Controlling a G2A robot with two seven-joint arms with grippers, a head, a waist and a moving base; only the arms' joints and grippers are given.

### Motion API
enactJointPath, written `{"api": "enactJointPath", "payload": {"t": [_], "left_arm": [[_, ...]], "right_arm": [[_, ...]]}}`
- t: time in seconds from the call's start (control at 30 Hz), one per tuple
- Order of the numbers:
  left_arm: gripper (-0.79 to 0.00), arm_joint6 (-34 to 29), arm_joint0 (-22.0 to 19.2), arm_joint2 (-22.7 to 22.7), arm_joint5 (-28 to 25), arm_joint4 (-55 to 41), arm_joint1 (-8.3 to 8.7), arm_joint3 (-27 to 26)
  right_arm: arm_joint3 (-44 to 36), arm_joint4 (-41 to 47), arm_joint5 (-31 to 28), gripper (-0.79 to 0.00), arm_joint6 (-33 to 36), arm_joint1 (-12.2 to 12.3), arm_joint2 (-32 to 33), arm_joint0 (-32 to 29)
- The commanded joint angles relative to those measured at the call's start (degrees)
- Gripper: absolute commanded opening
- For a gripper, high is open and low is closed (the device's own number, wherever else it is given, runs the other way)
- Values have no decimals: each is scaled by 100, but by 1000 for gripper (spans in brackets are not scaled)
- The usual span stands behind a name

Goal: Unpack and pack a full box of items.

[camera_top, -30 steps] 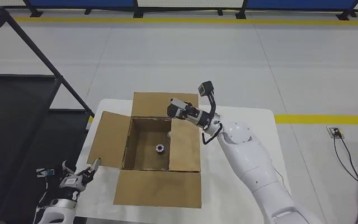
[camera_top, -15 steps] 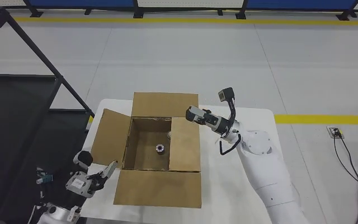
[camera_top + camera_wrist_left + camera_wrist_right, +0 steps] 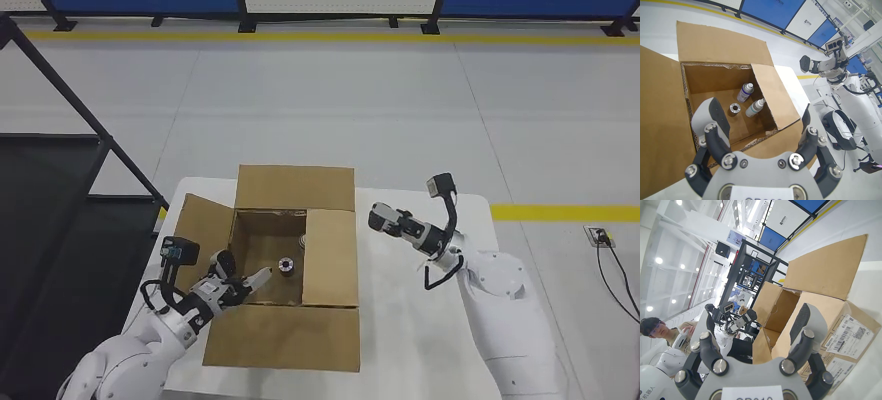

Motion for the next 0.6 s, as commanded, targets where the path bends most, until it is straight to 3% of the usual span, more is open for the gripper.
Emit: {"api": "enactJointPath", "payload": {"t": [0.0, 0.23, 0.47, 0.57], "left_arm": [[0, -2, -4, 0, 1, -1, 0, 1], [0, -88, -45, 100, 128, -271, -13, 84], [0, -1852, -1152, 696, 721, -1914, -34, 989], [0, -1987, -1641, 958, 903, -2004, -57, 1493]], "right_arm": [[0, -1, 2, 0, -1, 0, 0, 0], [-100, -62, -2, 0, -92, 7, -26, -54], [-484, -168, -372, 0, 315, 217, 493, -308], [-523, -132, -445, 0, 483, 322, 812, -456]]}}
